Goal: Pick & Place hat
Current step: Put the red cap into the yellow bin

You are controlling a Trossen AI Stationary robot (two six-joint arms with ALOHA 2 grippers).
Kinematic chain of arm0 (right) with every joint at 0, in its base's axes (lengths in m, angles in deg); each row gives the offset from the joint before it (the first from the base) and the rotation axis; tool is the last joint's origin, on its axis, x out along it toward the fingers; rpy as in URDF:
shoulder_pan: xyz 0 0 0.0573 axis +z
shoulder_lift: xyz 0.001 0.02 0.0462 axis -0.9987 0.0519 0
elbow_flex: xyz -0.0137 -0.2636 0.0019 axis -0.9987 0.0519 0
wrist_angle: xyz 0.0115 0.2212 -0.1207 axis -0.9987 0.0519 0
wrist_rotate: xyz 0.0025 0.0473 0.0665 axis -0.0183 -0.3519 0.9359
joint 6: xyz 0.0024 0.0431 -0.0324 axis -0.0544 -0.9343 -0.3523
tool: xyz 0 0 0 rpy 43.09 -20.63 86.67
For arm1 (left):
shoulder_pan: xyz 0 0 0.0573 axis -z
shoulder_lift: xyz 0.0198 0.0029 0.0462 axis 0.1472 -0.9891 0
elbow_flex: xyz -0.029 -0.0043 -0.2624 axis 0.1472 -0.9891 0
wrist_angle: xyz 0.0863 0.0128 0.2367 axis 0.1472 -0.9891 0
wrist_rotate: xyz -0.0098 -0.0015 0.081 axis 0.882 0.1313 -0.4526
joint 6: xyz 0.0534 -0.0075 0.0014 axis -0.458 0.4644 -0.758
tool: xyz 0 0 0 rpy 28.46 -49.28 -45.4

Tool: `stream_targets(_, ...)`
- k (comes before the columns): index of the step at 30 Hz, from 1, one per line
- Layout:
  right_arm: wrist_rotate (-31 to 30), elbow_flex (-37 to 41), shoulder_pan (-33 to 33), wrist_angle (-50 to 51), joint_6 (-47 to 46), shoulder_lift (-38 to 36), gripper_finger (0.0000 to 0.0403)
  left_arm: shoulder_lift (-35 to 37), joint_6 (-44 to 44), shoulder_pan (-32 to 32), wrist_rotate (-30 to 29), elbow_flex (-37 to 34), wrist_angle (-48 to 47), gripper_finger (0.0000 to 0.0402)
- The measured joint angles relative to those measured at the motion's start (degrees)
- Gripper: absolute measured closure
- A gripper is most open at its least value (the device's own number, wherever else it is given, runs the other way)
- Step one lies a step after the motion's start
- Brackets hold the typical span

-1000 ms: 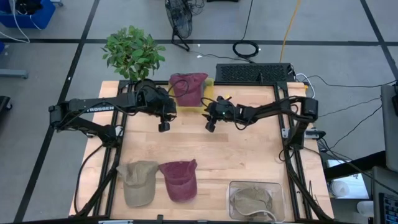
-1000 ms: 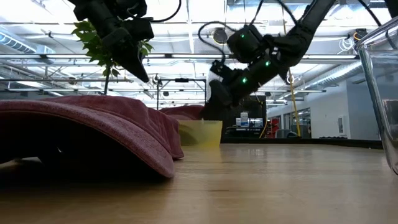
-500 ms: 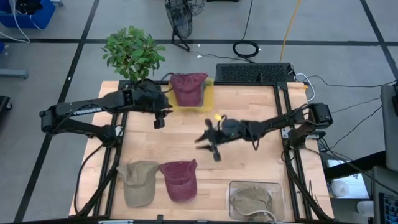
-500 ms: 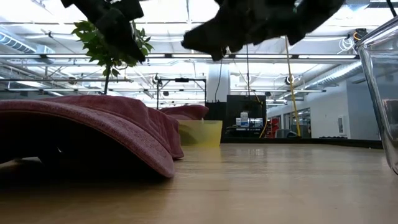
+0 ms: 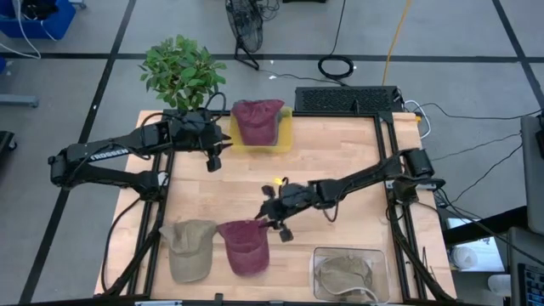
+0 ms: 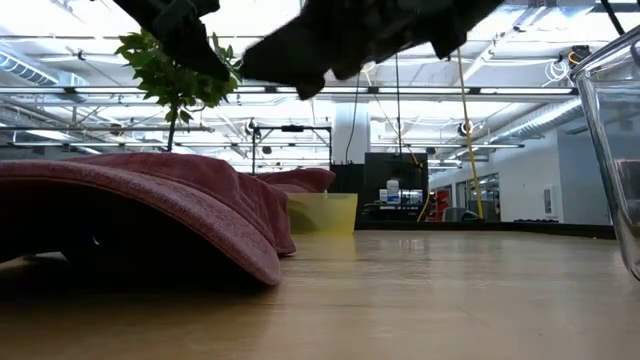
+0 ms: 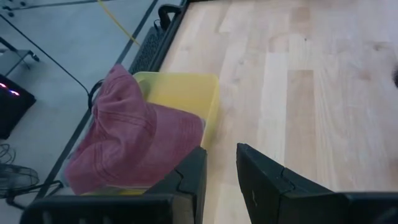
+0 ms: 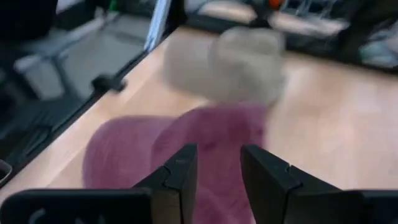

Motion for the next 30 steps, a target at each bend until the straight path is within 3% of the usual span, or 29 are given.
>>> stream_targets(4,0.5,-5.4,1.8,7.1,1.3,4.6,0.0293,0.1,0.0,0.0,0.0,0.0,0.2,0.0309)
stream_targets(17,0.5,-7.3,3.1,1.6,-1.7,8.0,0.0291,0.1,8.6,1.2,0.5,0.0,1.1,0.0309)
stream_targets(23,0.4,-7.2,4.7,-0.2,-1.7,8.5,0.0252,0.1,12.3,5.4,0.5,-1.7,-0.1,0.0309)
stream_targets(30,0.3,-7.1,5.8,-6.3,-1.5,14.2,0.0222,0.1,16.4,9.5,0.4,-3.3,0.0,0.0309)
